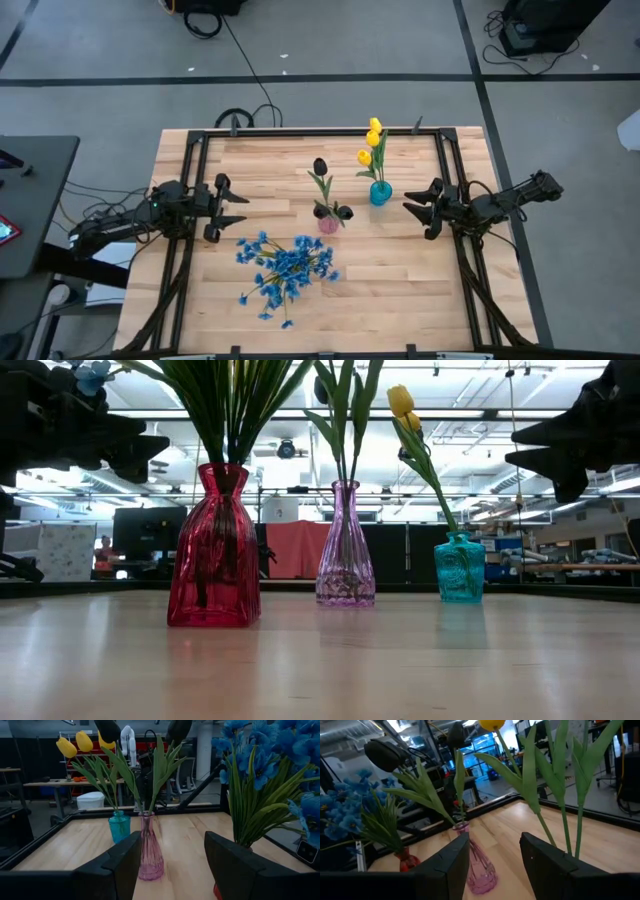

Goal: Sort flowers into vase by color
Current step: Return to Home Position

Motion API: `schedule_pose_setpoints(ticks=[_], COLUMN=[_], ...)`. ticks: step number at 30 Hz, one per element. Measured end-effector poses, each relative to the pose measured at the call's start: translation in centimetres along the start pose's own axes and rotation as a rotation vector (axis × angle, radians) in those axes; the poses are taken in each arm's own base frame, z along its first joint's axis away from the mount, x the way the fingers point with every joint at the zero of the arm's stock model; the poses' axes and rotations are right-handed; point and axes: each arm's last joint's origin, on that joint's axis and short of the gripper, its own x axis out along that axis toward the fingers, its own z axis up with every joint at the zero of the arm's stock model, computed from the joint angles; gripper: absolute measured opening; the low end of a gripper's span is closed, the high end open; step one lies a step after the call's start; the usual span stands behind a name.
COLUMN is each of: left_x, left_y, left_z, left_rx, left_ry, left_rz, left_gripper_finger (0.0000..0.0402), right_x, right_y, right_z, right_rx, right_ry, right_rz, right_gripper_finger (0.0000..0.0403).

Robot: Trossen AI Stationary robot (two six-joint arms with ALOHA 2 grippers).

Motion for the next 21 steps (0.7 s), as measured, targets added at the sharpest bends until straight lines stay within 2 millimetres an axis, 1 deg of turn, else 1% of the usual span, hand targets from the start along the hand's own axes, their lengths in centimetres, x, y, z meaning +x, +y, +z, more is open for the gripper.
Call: schedule_pose_setpoints(ticks=[21], left_x=[0.0], left_y=[0.0], left_z=[0.28], left_rx=[0.01], left_ry=[-0.028], left_rz=[0.0], left_gripper_finger=[0.0223], right_x=[0.0], right_y=[0.0], right_z=[0.0], right_rx=[0.0], right_ry=[0.0], right_rz=[0.001], right_gripper_finger=[0.0186])
